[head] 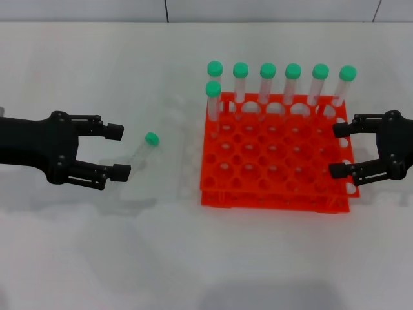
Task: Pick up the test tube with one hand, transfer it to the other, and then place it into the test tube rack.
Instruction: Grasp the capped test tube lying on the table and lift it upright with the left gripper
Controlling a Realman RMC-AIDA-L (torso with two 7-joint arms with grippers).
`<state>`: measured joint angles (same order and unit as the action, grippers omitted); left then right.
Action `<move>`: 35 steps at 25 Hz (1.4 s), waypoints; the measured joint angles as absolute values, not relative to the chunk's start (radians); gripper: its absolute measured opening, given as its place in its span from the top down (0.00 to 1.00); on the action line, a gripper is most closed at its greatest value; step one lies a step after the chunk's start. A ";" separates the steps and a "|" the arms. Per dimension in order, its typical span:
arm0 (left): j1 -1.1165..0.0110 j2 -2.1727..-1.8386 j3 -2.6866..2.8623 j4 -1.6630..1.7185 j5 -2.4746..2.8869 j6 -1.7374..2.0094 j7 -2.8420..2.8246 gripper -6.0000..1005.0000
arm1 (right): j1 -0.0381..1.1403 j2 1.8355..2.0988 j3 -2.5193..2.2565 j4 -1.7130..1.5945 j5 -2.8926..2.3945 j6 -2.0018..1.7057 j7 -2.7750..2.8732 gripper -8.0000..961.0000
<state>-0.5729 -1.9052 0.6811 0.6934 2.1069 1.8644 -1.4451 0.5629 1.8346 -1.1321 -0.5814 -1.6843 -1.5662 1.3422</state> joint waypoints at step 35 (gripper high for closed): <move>-0.646 -1.944 0.916 1.092 2.403 1.885 -2.544 0.28 | 0.493 1.900 -1.049 -0.583 -1.675 -1.566 1.162 0.09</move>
